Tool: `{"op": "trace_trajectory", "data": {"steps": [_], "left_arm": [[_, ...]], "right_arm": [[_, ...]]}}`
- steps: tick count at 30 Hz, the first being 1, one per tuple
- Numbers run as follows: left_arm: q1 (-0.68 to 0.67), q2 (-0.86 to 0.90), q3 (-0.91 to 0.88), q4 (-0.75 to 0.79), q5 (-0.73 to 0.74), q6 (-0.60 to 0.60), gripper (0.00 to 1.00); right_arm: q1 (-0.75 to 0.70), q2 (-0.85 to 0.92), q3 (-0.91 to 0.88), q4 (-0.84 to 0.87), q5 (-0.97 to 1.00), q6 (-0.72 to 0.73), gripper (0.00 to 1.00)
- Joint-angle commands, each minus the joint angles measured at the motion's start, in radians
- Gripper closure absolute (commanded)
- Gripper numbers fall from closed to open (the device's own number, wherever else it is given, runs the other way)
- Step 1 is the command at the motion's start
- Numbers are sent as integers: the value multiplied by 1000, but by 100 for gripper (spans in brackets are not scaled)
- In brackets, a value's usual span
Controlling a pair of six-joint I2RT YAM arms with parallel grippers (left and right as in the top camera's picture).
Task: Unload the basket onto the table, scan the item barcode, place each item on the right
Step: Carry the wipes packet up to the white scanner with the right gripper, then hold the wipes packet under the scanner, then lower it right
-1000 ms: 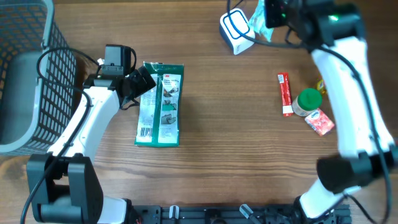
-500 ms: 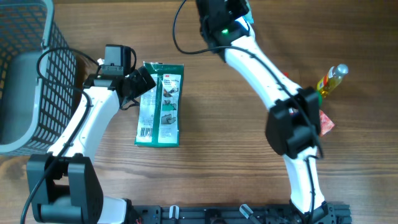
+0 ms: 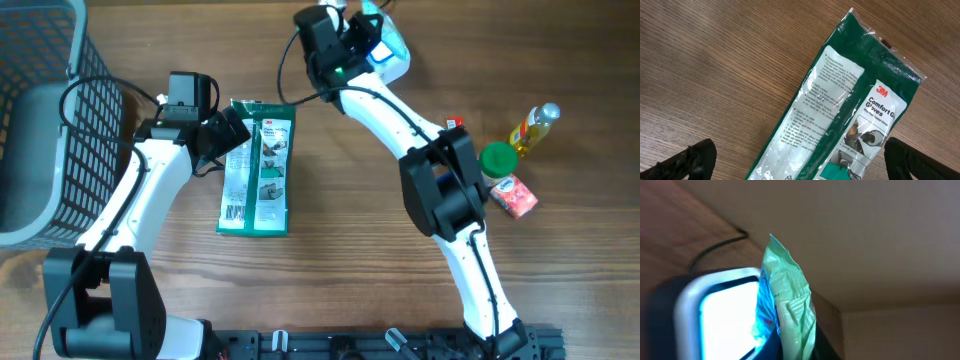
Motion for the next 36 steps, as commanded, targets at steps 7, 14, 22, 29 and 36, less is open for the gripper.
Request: {"op": "trace_trajectory", "data": {"steps": [7, 14, 22, 29, 36], "left_arm": [[5, -7, 1, 2, -13, 5, 0], [5, -7, 1, 2, -13, 5, 0], [5, -7, 1, 2, -13, 5, 0], [5, -7, 1, 2, -13, 5, 0], [5, -7, 1, 2, -13, 5, 0]], "right_arm": [[61, 11, 2, -154, -198, 249, 96], [8, 11, 2, -150, -207, 260, 96], [-28, 11, 3, -164, -358, 440, 96], [-40, -103, 3, -285, -359, 469, 96], [-87, -415, 4, -758, -604, 594, 96]]}}
